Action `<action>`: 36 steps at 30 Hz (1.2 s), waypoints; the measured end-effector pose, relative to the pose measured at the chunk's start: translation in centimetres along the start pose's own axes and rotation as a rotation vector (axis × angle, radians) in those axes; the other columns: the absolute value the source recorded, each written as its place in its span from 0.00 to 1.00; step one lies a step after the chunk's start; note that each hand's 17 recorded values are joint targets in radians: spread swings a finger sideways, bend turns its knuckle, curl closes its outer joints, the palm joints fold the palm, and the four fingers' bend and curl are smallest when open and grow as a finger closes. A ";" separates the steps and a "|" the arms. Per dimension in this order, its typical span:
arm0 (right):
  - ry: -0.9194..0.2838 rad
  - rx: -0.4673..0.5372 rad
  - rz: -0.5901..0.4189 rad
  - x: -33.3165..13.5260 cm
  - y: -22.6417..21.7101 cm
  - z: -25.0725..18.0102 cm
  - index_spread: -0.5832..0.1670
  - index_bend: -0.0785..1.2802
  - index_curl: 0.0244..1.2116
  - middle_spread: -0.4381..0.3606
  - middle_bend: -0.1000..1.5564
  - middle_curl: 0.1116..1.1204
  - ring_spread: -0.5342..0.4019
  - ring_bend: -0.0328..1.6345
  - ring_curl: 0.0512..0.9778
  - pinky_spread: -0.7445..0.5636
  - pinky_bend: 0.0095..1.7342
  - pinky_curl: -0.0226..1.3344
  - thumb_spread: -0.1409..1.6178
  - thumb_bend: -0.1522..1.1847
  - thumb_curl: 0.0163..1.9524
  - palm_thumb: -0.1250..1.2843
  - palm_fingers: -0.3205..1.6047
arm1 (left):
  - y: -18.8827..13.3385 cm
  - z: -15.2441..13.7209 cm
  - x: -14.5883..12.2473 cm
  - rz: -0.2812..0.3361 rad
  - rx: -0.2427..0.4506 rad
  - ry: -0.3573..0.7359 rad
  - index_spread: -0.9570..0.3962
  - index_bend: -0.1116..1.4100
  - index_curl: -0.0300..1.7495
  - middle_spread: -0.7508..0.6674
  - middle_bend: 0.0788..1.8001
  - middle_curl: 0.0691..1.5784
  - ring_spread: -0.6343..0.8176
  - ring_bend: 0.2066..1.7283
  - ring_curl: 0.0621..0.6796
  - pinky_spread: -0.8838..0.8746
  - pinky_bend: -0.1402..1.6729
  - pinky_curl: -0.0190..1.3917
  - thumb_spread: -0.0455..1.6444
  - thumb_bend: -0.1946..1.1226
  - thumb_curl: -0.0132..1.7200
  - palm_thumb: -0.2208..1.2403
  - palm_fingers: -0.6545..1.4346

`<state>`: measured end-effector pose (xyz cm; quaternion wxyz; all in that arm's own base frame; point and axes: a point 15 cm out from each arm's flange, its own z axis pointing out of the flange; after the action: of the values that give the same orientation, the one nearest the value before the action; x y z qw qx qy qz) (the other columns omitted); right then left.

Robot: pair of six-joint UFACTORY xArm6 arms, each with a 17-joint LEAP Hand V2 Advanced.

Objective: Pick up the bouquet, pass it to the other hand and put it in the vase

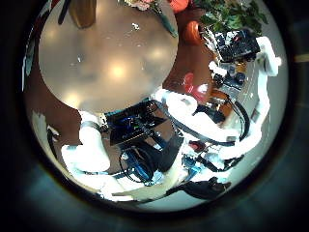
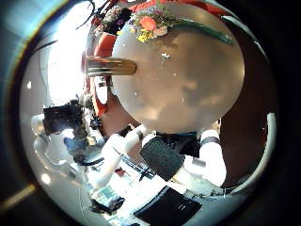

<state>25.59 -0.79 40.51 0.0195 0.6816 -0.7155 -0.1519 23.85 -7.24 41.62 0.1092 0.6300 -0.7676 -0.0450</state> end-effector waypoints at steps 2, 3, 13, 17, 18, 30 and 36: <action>-0.003 0.005 -0.001 -0.1 -0.2 0.1 0.41 0.18 0.22 0.63 0.21 0.25 0.73 0.35 0.18 0.90 0.33 0.19 0.76 0.10 0.12 0.31 0.27 | 0.0 0.0 0.0 -0.002 -0.004 -0.002 0.78 0.19 0.20 0.83 0.07 0.17 0.83 0.18 0.22 0.81 0.19 0.24 0.63 0.13 0.17 0.18 0.36; -0.003 0.011 -0.001 -0.1 -0.3 0.0 0.41 0.18 0.22 0.63 0.21 0.25 0.73 0.36 0.18 0.90 0.33 0.19 0.76 0.10 0.12 0.32 0.27 | 0.0 0.0 0.0 -0.002 -0.002 -0.002 0.78 0.19 0.20 0.83 0.07 0.17 0.83 0.18 0.22 0.81 0.19 0.24 0.63 0.13 0.17 0.18 0.36; -0.006 0.017 0.015 0.4 0.1 -0.2 0.42 0.18 0.22 0.63 0.21 0.25 0.73 0.36 0.18 0.90 0.32 0.19 0.77 0.10 0.12 0.32 0.28 | -0.1 -0.3 0.3 0.014 -0.009 -0.002 0.78 0.19 0.20 0.83 0.07 0.17 0.83 0.18 0.23 0.81 0.19 0.24 0.64 0.13 0.17 0.19 0.36; -0.012 0.013 0.022 0.7 -0.1 -0.1 0.41 0.17 0.22 0.62 0.22 0.25 0.71 0.36 0.18 0.89 0.32 0.19 0.77 0.10 0.12 0.32 0.29 | -0.1 0.0 0.6 0.039 -0.024 -0.009 0.77 0.19 0.20 0.83 0.07 0.17 0.83 0.18 0.23 0.81 0.19 0.24 0.64 0.13 0.17 0.19 0.36; -0.012 0.013 0.022 0.7 -0.3 0.0 0.41 0.17 0.22 0.62 0.22 0.25 0.70 0.37 0.19 0.89 0.32 0.19 0.77 0.10 0.12 0.33 0.29 | -0.1 0.1 0.6 0.043 -0.027 -0.011 0.77 0.19 0.20 0.83 0.07 0.17 0.83 0.18 0.23 0.81 0.19 0.24 0.64 0.13 0.17 0.19 0.36; -0.028 -0.018 0.080 1.4 -3.6 -0.4 0.46 0.18 0.21 0.63 0.24 0.26 0.63 0.42 0.20 0.87 0.32 0.18 0.74 0.11 0.14 0.41 0.32 | -1.5 1.1 -0.8 0.187 -0.056 -0.021 0.78 0.19 0.20 0.83 0.07 0.17 0.83 0.17 0.23 0.81 0.19 0.24 0.66 0.13 0.17 0.22 0.36; -0.062 -0.045 0.120 2.2 -5.2 -0.1 0.46 0.17 0.22 0.62 0.25 0.26 0.62 0.42 0.20 0.87 0.32 0.17 0.73 0.10 0.16 0.45 0.32 | -2.3 2.3 -0.7 0.229 -0.076 -0.004 0.78 0.19 0.20 0.83 0.06 0.17 0.83 0.17 0.22 0.81 0.19 0.24 0.66 0.13 0.17 0.23 0.36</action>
<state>30.48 -3.12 38.89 0.0219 0.6318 -0.7518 -0.1875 25.61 -7.18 38.80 0.1358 0.5334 -0.8326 -0.0623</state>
